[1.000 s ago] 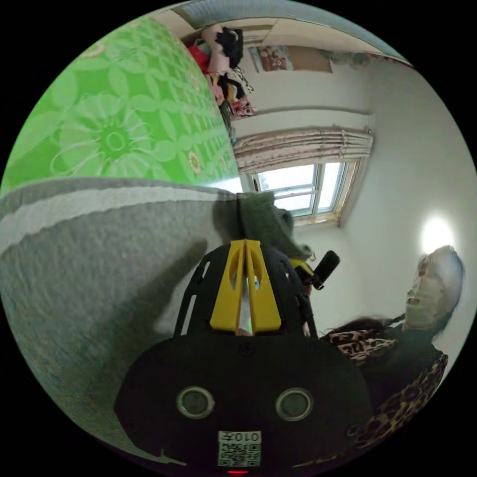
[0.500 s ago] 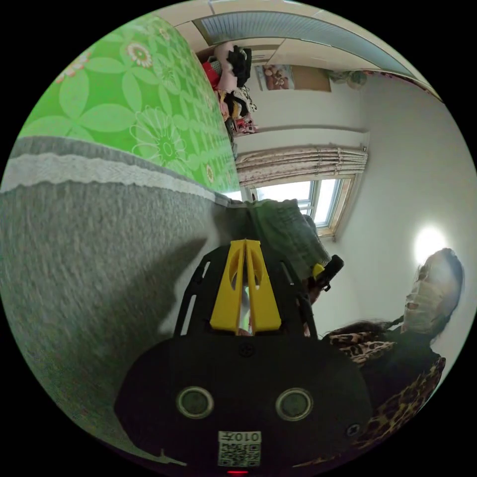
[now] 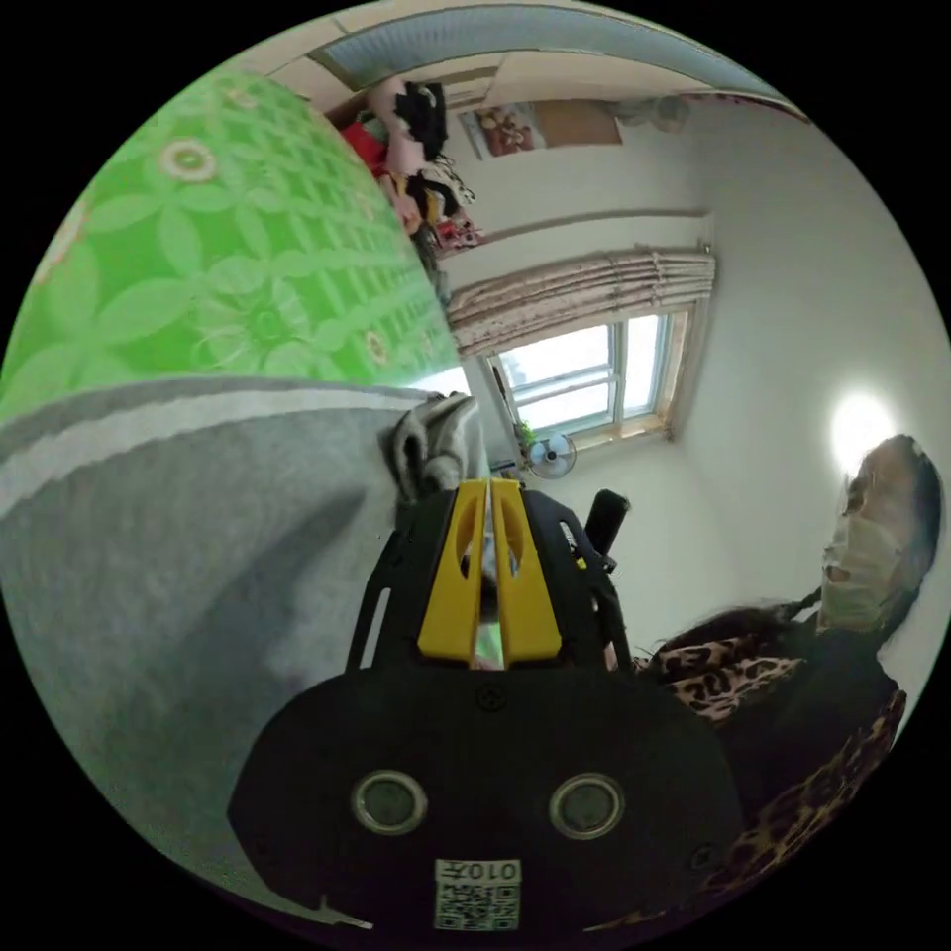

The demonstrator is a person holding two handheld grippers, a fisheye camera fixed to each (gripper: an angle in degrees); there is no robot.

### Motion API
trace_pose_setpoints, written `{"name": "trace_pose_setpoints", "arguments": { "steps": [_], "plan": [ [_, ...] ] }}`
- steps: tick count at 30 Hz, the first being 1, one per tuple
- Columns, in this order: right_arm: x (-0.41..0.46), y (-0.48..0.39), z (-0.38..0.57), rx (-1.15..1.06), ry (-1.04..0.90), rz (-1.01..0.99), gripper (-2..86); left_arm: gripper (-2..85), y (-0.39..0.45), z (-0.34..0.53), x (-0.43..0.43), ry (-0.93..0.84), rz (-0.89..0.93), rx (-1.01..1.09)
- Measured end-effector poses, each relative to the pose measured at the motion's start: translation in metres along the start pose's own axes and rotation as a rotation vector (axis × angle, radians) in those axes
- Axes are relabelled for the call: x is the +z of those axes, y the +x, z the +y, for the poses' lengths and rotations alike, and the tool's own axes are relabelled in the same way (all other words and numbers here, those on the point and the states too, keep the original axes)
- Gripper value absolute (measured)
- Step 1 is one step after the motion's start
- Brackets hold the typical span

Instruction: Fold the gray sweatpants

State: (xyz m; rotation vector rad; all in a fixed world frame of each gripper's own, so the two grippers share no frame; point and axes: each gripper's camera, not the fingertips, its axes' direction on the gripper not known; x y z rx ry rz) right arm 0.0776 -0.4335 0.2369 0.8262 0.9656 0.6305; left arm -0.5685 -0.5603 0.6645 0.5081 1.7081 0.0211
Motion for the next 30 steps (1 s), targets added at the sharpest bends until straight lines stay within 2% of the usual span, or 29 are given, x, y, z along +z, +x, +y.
{"name": "trace_pose_setpoints", "arguments": {
  "steps": [2, 6, 8, 9, 11, 14, 16, 19, 20, 22, 24, 30],
  "plan": [
    [0.016, 0.009, 0.009, 0.011, -0.026, -0.017, 4.0, -0.1, 0.02, -0.017, 0.029, -0.078, 0.007, 0.082],
    [0.002, 0.049, 0.038, 0.128, 0.127, -0.002, 2.9, -0.1, 0.043, -0.037, 0.079, -0.224, 0.012, 0.171],
    [0.01, 0.075, 0.045, 0.215, 0.109, 0.07, 2.7, -0.2, 0.043, -0.044, 0.111, -0.31, -0.159, 0.194],
    [0.024, 0.09, 0.047, 0.231, 0.054, 0.09, 2.6, -0.2, 0.04, -0.046, 0.117, -0.333, -0.197, 0.184],
    [0.039, 0.105, 0.053, 0.261, 0.064, 0.082, 2.6, -0.2, 0.028, -0.052, 0.13, -0.374, -0.318, 0.178],
    [0.044, 0.122, 0.062, 0.287, 0.073, 0.039, 2.7, 0.0, 0.022, -0.048, 0.129, -0.342, -0.213, 0.082],
    [0.034, 0.127, 0.071, 0.284, 0.107, -0.05, 3.1, 0.2, 0.037, -0.041, 0.13, -0.352, -0.18, 0.145],
    [-0.011, 0.124, 0.072, 0.171, 0.291, -0.079, 4.9, 0.8, 0.055, -0.034, 0.114, -0.267, -0.292, 0.184],
    [-0.017, 0.124, 0.068, 0.149, 0.292, -0.057, 5.6, 1.3, 0.056, -0.032, 0.106, -0.215, -0.299, 0.174],
    [-0.022, 0.129, 0.035, 0.112, 0.165, 0.102, 8.8, 2.7, 0.06, -0.029, 0.096, -0.15, -0.275, 0.177],
    [-0.016, 0.128, 0.007, 0.02, 0.069, 0.166, 9.0, 4.7, 0.066, -0.027, 0.092, -0.118, -0.298, 0.201],
    [0.043, 0.121, -0.071, -0.26, -0.263, 0.415, 9.0, 8.7, 0.067, -0.021, 0.118, -0.227, -0.274, 0.249]
  ]
}}
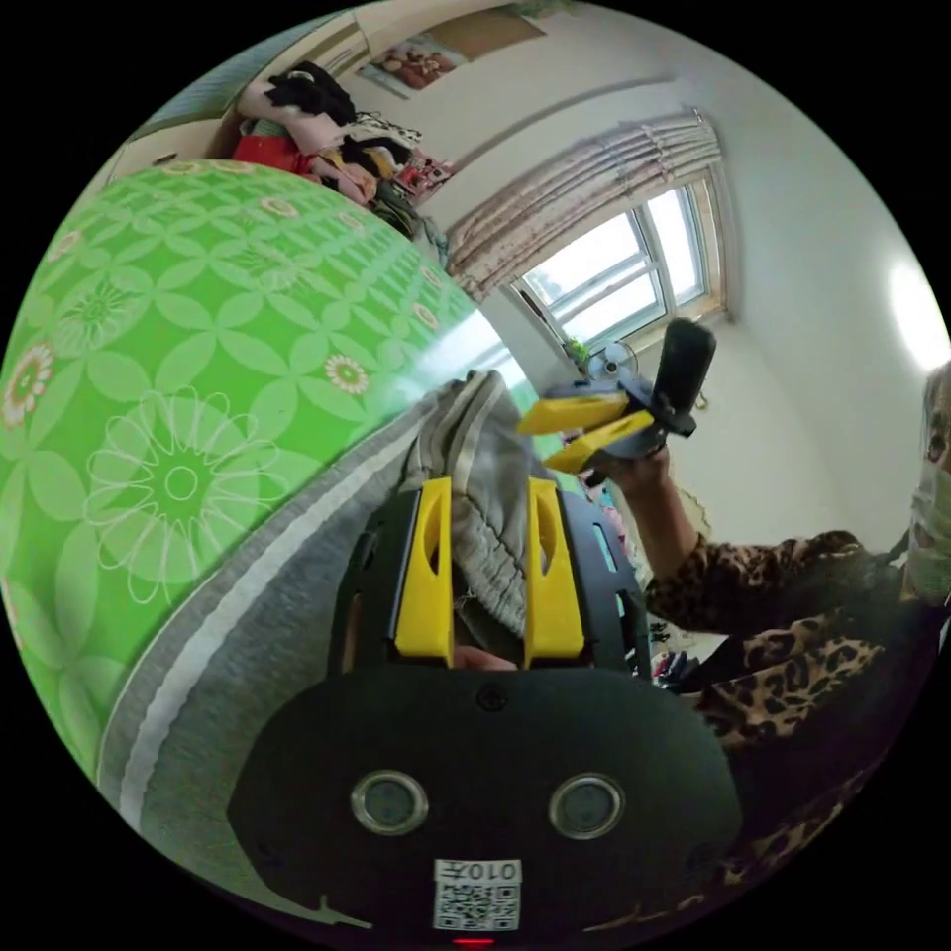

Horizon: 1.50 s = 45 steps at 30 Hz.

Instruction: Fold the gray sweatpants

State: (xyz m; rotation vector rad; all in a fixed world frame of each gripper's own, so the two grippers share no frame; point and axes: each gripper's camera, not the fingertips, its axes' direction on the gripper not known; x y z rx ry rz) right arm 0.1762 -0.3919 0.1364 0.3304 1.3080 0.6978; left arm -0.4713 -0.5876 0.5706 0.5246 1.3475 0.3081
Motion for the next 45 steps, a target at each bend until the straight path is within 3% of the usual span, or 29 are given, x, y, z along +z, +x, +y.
{"name": "trace_pose_setpoints", "arguments": {
  "steps": [4, 8, 12, 15, 20, 24, 26, 30, 34, 38, 41, 44, 45],
  "plan": [
    [0.058, -0.003, -0.025, -0.122, -0.25, 0.109, 9.4, 7.4, 0.009, 0.004, 0.01, 0.005, -0.071, 0.01],
    [0.072, 0.006, -0.019, -0.126, -0.282, 0.064, 6.4, 1.9, 0.019, 0.008, 0.006, 0.043, -0.11, -0.009],
    [0.026, 0.008, -0.007, -0.118, -0.123, 0.031, 2.9, 0.4, 0.041, 0.004, -0.012, 0.099, -0.091, 0.022],
    [0.043, 0.024, -0.007, -0.084, -0.144, 0.046, 3.1, 0.0, 0.047, 0.003, -0.032, 0.182, -0.159, -0.004],
    [0.066, 0.048, 0.004, -0.023, -0.149, 0.038, 3.2, -0.1, 0.03, 0.015, -0.035, 0.149, -0.248, -0.142],
    [0.089, 0.069, 0.017, 0.015, -0.153, 0.038, 3.6, -0.1, 0.049, 0.01, -0.034, 0.185, -0.03, -0.072],
    [0.084, 0.087, 0.026, 0.07, -0.128, -0.026, 3.7, -0.1, 0.065, 0.0, -0.017, 0.094, -0.135, -0.055],
    [0.037, 0.12, 0.069, 0.262, 0.06, -0.058, 3.5, -0.2, 0.046, 0.001, -0.003, 0.035, -0.149, -0.157],
    [-0.032, 0.145, 0.186, 0.553, 0.241, 0.007, 3.3, -0.1, 0.038, 0.013, -0.021, 0.051, -0.122, -0.175],
    [-0.058, 0.155, 0.26, 0.599, 0.421, -0.188, 4.0, -0.1, 0.034, 0.017, -0.035, 0.066, -0.099, -0.194],
    [-0.039, 0.163, 0.256, 0.596, 0.402, -0.221, 3.5, -0.2, 0.038, 0.014, -0.046, 0.052, -0.119, -0.185],
    [0.019, 0.197, 0.249, 0.728, 0.207, -0.179, 2.6, -0.2, 0.041, 0.011, -0.058, 0.034, -0.141, -0.182],
    [0.022, 0.209, 0.262, 0.743, 0.301, -0.273, 2.5, -0.2, 0.041, 0.011, -0.06, 0.029, -0.142, -0.187]
  ]
}}
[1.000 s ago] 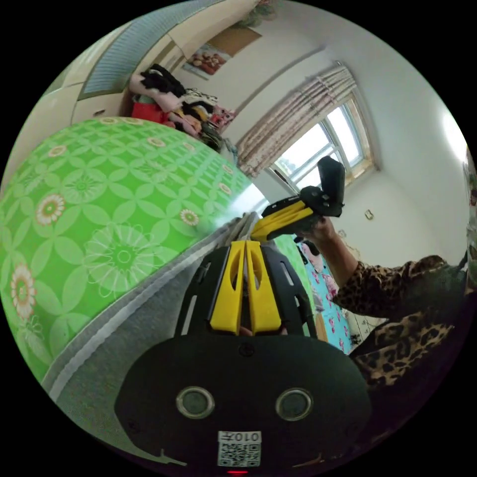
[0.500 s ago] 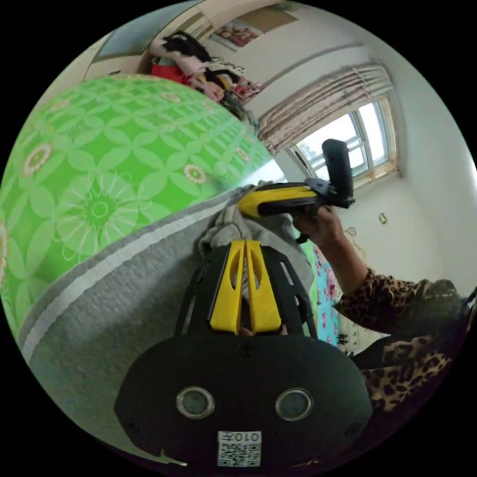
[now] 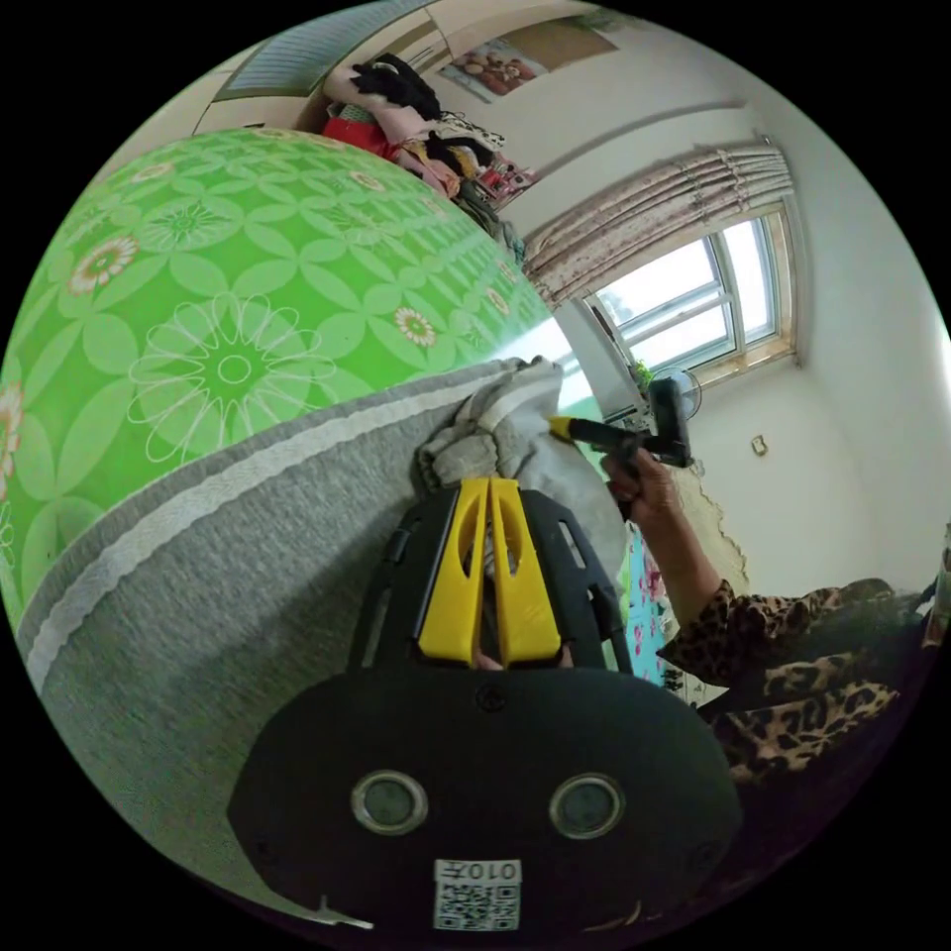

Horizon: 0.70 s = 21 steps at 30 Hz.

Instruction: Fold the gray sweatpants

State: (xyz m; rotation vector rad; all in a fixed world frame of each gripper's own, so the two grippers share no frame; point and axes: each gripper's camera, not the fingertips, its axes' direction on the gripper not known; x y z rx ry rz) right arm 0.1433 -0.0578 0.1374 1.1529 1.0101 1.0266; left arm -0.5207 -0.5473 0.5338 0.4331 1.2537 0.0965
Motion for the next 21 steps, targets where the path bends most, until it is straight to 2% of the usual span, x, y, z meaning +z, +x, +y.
{"name": "trace_pose_setpoints", "arguments": {
  "steps": [2, 4, 6, 8, 9, 10, 12, 14, 17, 20, 21],
  "plan": [
    [-0.006, 0.013, 0.002, 0.031, 0.011, -0.069, 2.4, -0.1, -0.002, -0.001, -0.012, -0.009, -0.005, -0.022],
    [-0.017, -0.001, 0.008, 0.026, 0.026, 0.009, 2.5, -0.1, 0.002, 0.001, -0.03, -0.022, -0.032, -0.026],
    [-0.034, -0.012, 0.016, 0.053, 0.066, 0.083, 2.8, -0.1, 0.009, 0.013, -0.064, 0.038, -0.041, 0.02],
    [-0.059, -0.024, 0.024, 0.037, 0.144, 0.054, 3.3, 0.0, -0.005, 0.047, -0.126, 0.182, -0.024, -0.025],
    [-0.071, -0.037, 0.024, -0.043, 0.171, -0.058, 3.9, 0.1, -0.014, 0.059, -0.142, 0.229, -0.006, -0.053],
    [-0.076, -0.053, 0.016, -0.118, 0.165, -0.172, 4.9, 0.2, -0.036, 0.088, -0.175, 0.33, 0.04, -0.134],
    [-0.07, -0.083, -0.006, -0.196, 0.095, -0.253, 6.8, 0.5, -0.076, 0.141, -0.216, 0.5, 0.124, -0.273],
    [-0.057, -0.12, -0.027, -0.242, 0.027, -0.197, 8.2, 1.0, -0.135, 0.23, -0.25, 0.758, 0.303, -0.509],
    [-0.024, -0.182, -0.044, -0.325, -0.092, -0.153, 9.6, 0.9, -0.17, 0.337, -0.257, 1.055, 0.421, -0.746],
    [0.018, -0.239, -0.026, -0.385, -0.203, -0.078, 13.6, 1.1, -0.168, 0.389, -0.251, 1.121, 0.447, -0.836],
    [0.036, -0.266, -0.009, -0.416, -0.239, 0.038, 14.7, 1.1, -0.166, 0.391, -0.251, 1.102, 0.446, -0.837]
  ]
}}
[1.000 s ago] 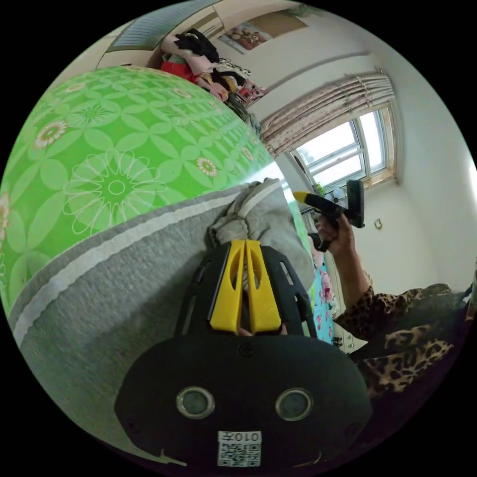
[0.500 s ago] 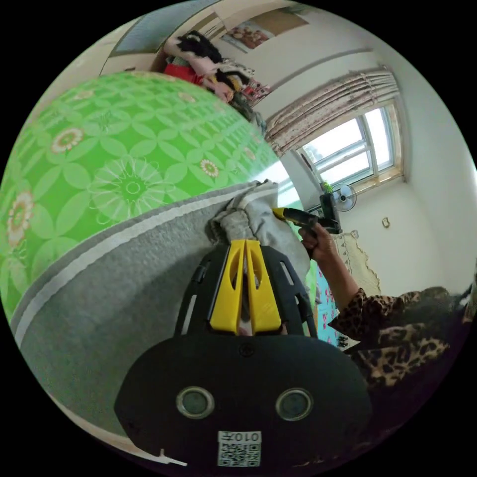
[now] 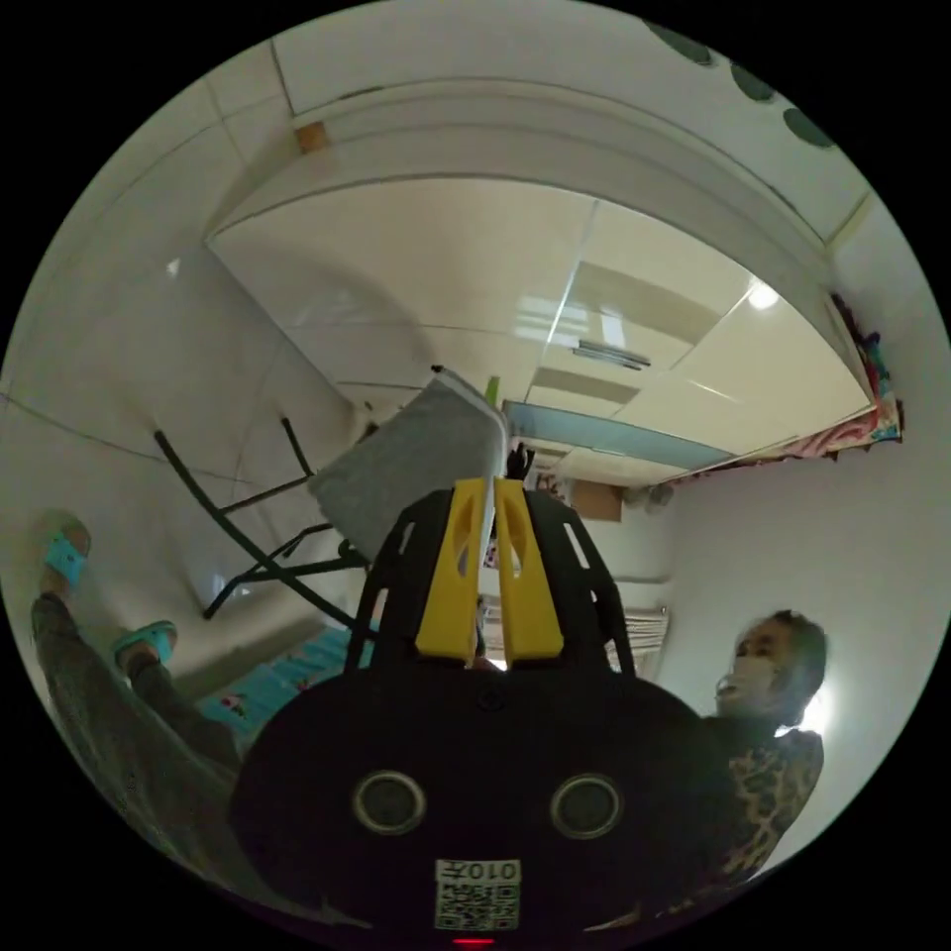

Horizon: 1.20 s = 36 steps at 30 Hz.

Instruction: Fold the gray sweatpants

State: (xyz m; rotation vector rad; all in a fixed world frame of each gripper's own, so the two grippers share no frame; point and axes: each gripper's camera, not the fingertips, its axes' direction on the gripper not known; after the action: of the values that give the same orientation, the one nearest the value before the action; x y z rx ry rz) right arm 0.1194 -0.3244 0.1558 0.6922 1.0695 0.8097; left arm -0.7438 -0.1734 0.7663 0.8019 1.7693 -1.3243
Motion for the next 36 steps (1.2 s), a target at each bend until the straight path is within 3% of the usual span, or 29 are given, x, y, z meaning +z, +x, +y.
{"name": "trace_pose_setpoints", "arguments": {
  "steps": [3, 8, 13, 18, 23, 33, 36],
  "plan": [
    [0.043, -0.079, 0.012, -0.06, -0.085, 0.232, 16.1, 1.9, 0.014, 0.006, 0.016, -0.126, 0.025, 0.035],
    [0.104, -0.147, 0.031, -0.079, -0.189, 0.468, 18.1, 5.6, 0.077, 0.013, 0.132, -0.528, -0.034, 0.241],
    [0.163, -0.192, 0.035, -0.14, -0.256, 0.798, 18.1, 8.1, 0.104, 0.027, 0.219, -0.715, -0.037, 0.319],
    [0.198, -0.196, 0.038, -0.156, -0.312, 0.924, 16.2, 8.4, 0.096, 0.038, 0.275, -0.847, -0.076, 0.303],
    [0.182, -0.196, 0.032, -0.127, -0.283, 0.892, 11.8, 8.6, 0.092, 0.04, 0.31, -0.944, -0.132, 0.322],
    [0.045, -0.113, 0.06, 0.157, 0.036, 0.29, 7.0, 10.6, 0.081, 0.04, 0.359, -1.04, -0.215, 0.319],
    [0.031, -0.096, 0.071, 0.181, 0.074, 0.199, 6.9, 11.0, 0.068, 0.043, 0.375, -1.053, -0.259, 0.274]
  ]
}}
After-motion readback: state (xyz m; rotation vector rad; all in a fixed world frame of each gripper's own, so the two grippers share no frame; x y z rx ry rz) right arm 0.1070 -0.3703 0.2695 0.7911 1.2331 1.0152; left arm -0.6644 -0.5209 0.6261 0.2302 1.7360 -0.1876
